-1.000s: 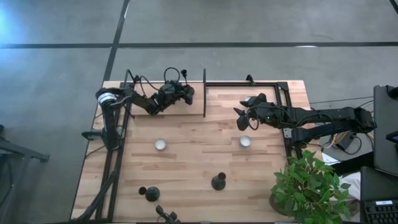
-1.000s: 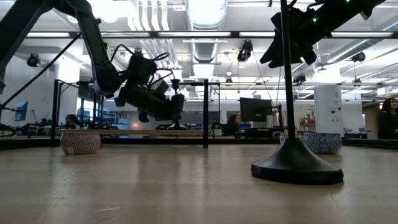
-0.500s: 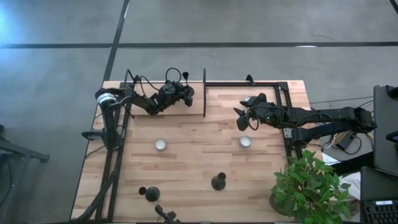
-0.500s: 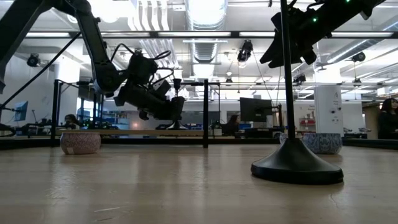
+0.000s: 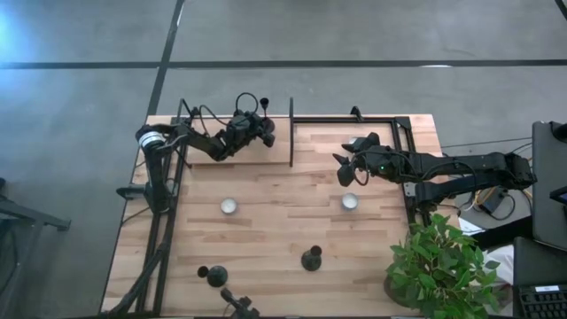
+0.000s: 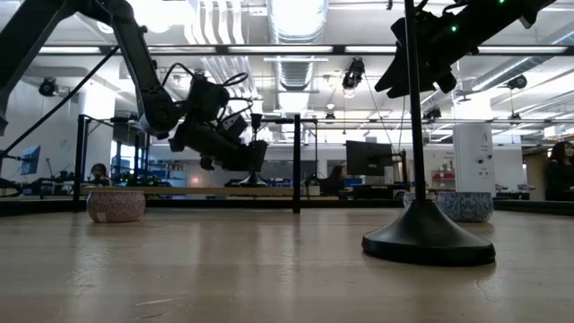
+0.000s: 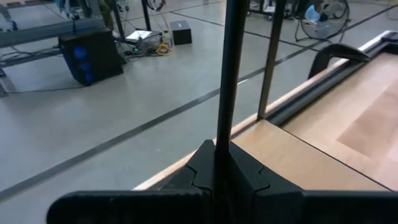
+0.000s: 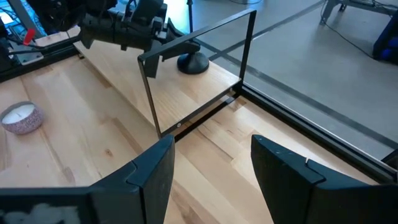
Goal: Pick & Place candle stick holders
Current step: Put the top black candle holder on the shelf
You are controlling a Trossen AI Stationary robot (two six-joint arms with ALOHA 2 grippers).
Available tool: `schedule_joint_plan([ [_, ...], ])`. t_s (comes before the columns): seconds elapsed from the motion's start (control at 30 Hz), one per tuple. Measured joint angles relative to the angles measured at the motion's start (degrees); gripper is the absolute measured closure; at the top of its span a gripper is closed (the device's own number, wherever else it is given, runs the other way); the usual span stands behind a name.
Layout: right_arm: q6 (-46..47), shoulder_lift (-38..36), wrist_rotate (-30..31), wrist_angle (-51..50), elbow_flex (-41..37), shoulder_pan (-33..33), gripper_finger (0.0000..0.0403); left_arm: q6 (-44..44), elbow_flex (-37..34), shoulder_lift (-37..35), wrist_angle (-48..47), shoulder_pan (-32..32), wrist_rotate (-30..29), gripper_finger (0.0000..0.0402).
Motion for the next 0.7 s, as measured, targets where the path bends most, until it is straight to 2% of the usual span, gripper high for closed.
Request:
schedule_joint_plan([
  [0.53,0.0,0.0,0.0,0.0,0.0,0.0,0.02,-3.1,-1.4,-0.1,0.3,-0.4,1.1,0.0381],
  [0.7,0.0,0.0,0.0,0.0,0.0,0.0,0.02,-4.0,-1.4,-0.1,-0.3,-0.5,1.3,0.0348],
])
